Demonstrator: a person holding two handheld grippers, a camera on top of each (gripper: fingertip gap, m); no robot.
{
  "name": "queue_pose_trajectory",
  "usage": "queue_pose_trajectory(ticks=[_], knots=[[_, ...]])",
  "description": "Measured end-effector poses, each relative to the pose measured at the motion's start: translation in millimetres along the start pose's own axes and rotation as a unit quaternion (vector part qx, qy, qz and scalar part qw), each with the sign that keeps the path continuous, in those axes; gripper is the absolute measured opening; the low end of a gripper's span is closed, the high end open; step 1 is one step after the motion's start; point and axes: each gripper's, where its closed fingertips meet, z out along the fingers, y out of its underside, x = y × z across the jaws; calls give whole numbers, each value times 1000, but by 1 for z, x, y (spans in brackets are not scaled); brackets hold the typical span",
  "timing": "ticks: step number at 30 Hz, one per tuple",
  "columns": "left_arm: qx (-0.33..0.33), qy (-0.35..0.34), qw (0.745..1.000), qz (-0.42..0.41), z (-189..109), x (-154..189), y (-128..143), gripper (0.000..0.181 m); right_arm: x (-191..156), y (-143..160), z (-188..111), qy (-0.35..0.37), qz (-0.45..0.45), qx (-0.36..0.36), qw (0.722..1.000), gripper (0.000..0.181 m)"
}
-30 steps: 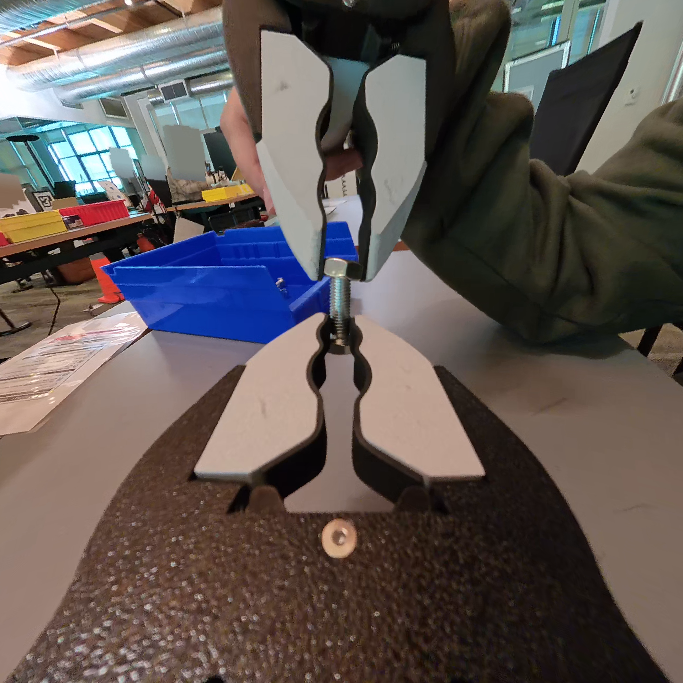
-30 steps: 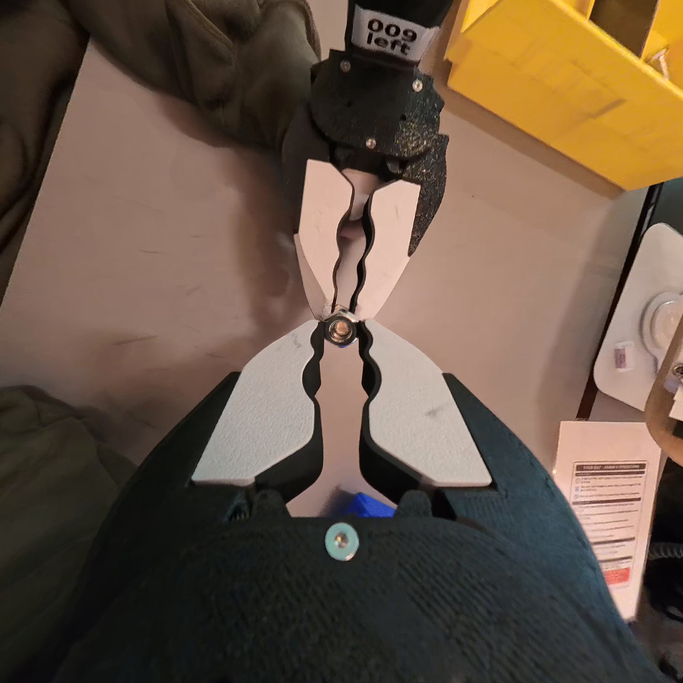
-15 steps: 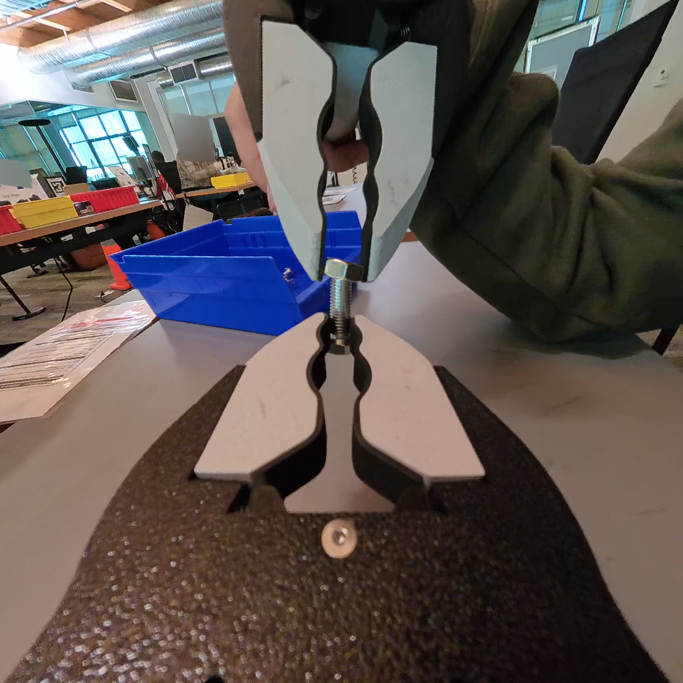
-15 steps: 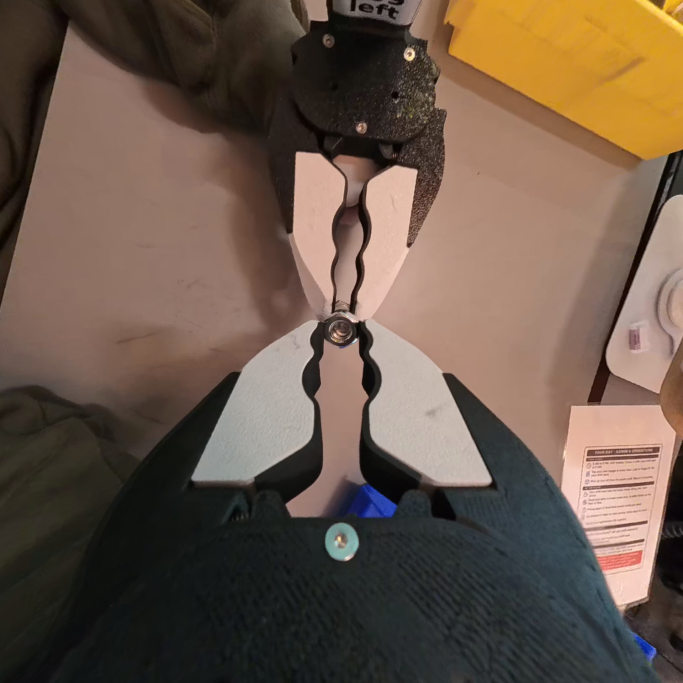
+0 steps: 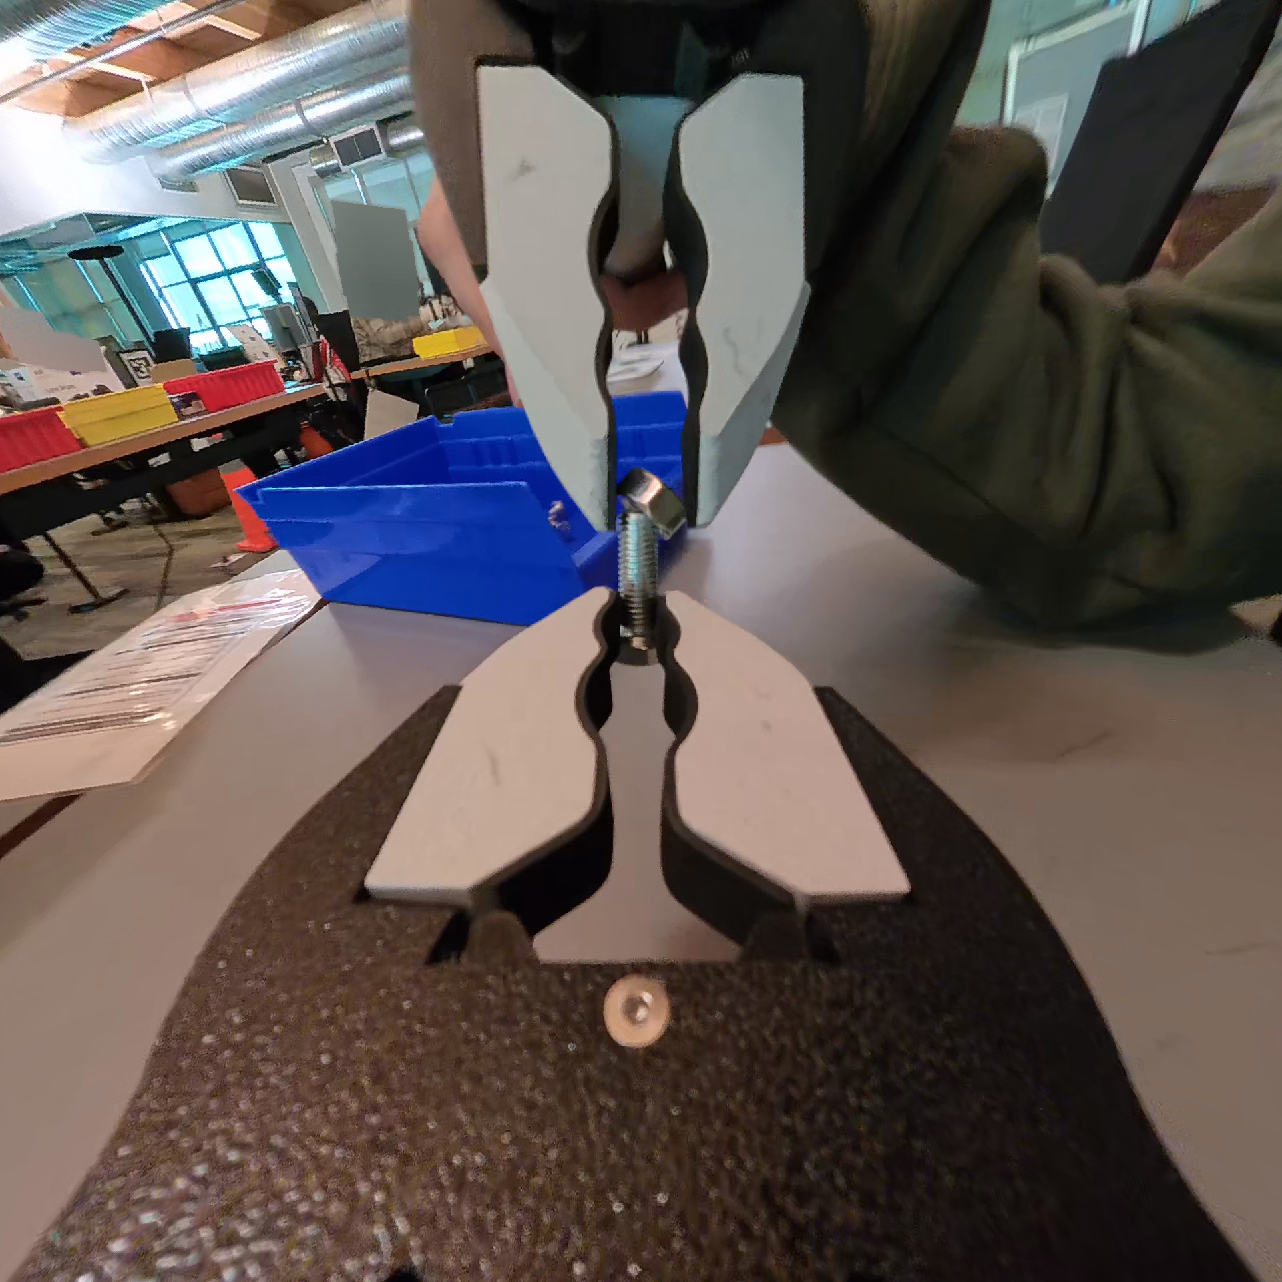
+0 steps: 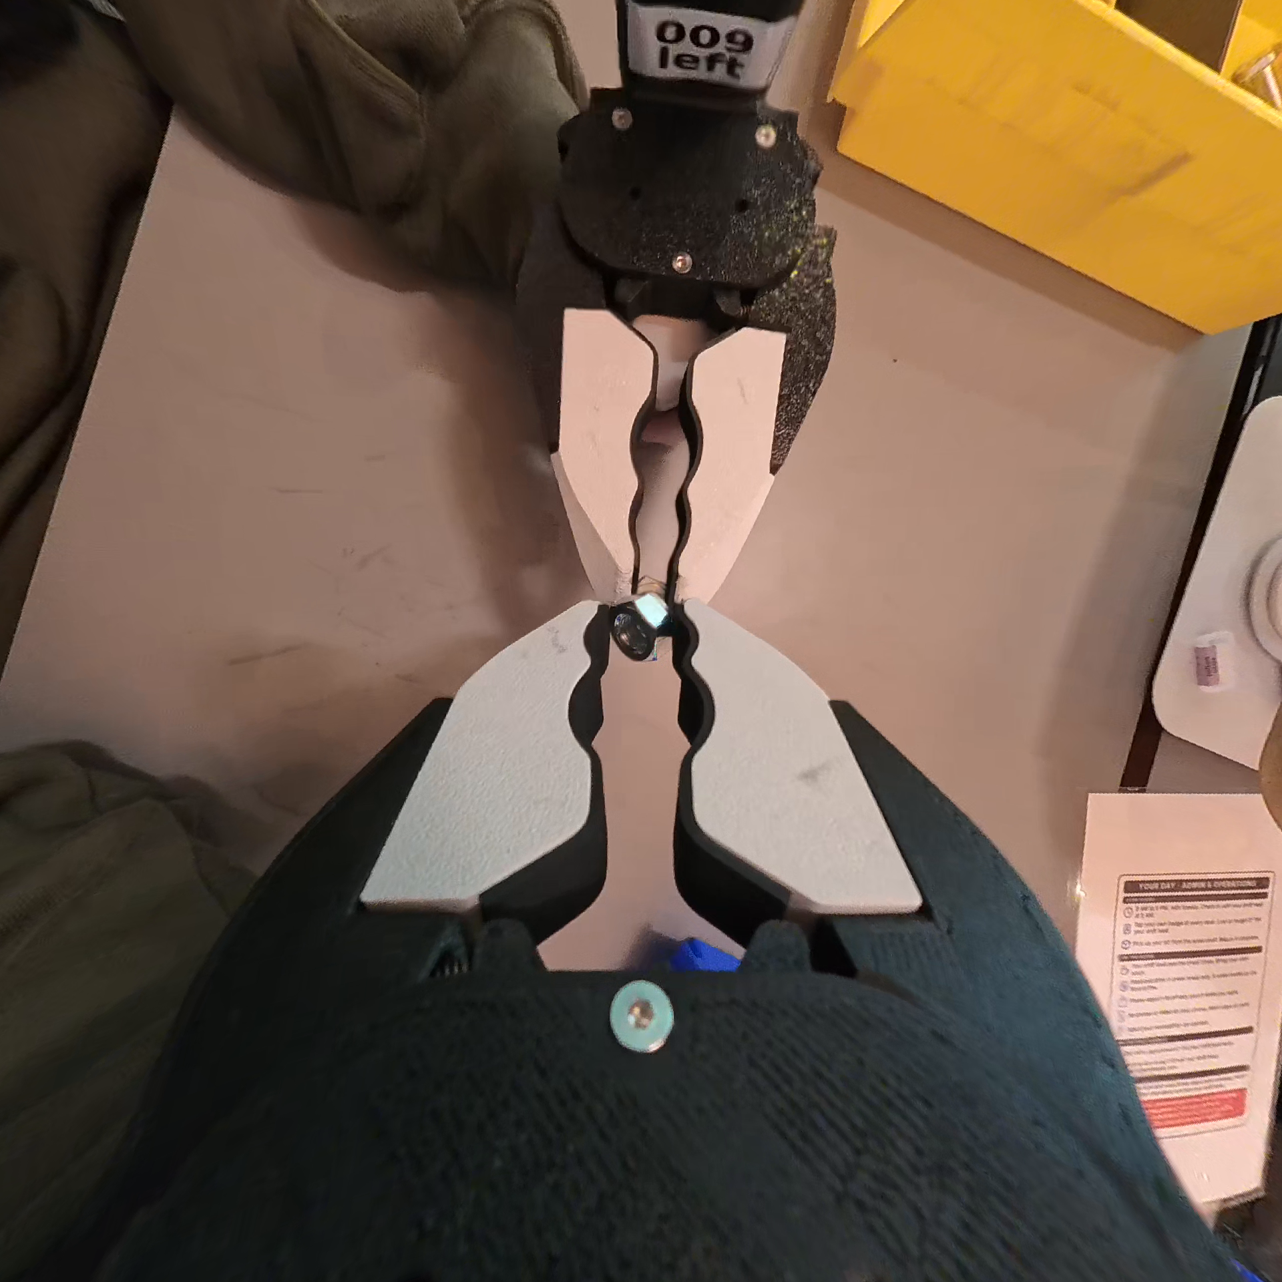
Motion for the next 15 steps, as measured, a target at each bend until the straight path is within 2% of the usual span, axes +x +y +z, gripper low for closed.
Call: queue_pose_trajectory(ticks=[7, 12, 15], knots=[[-35, 6, 997, 69, 4, 9, 7, 9, -12, 6, 4, -59, 33, 0, 998, 17], [-9, 36, 999, 31, 6, 16, 5, 9, -22, 3, 5, -155, 87, 57, 982, 16], [6, 36, 999, 18, 5, 15, 1, 9, -21, 1, 2, -187, 102, 99, 972, 16]])
